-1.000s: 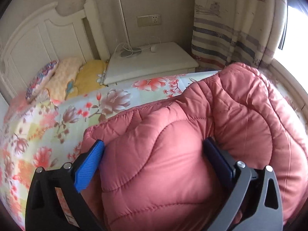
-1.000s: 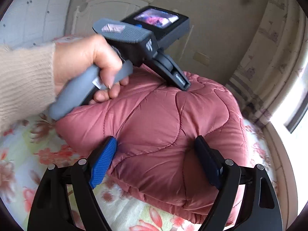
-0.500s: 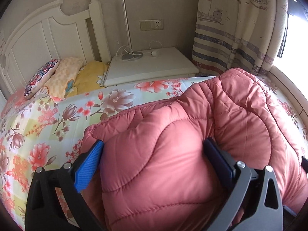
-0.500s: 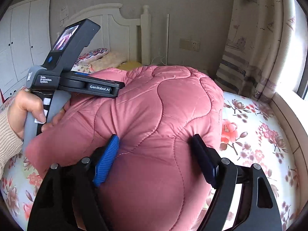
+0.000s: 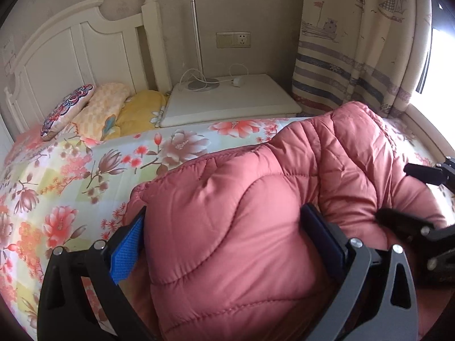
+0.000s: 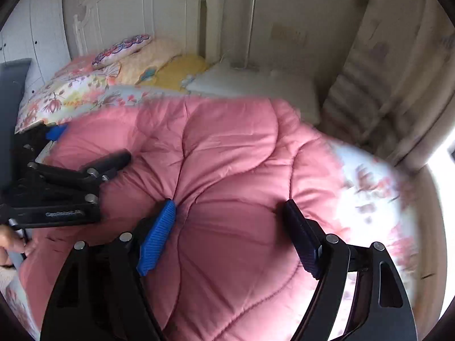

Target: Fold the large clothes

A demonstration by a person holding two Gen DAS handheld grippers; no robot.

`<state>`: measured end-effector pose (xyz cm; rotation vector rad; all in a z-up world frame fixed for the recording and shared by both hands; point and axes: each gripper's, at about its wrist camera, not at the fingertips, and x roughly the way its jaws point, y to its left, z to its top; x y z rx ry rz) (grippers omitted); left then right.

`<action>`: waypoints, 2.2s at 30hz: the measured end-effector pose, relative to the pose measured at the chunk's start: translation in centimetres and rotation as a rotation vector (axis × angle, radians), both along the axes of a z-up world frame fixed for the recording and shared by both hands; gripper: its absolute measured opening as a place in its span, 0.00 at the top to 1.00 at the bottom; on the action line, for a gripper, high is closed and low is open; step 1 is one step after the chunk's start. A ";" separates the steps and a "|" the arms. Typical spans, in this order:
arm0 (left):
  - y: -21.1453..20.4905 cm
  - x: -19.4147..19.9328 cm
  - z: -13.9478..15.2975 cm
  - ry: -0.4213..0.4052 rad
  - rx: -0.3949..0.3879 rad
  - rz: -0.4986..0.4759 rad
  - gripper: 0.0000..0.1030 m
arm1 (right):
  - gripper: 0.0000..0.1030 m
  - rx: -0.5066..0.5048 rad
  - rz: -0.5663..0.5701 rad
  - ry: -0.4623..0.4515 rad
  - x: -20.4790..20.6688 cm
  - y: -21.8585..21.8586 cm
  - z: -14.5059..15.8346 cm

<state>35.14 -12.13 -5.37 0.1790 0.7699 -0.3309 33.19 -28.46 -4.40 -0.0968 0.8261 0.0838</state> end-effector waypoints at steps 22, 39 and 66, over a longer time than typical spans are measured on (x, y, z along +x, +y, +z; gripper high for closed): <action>0.2 -0.8 0.2 -0.061 0.047 0.038 0.02 | 0.12 -0.136 -0.142 -0.226 -14.0 5.8 -2.2; 5.4 -17.5 14.7 -0.322 -0.016 0.140 0.02 | 0.05 0.011 -0.147 -0.338 -27.2 3.6 6.4; 7.0 -31.1 10.7 -0.312 0.001 0.140 0.02 | 0.05 0.019 -0.194 -0.286 -31.6 3.9 4.6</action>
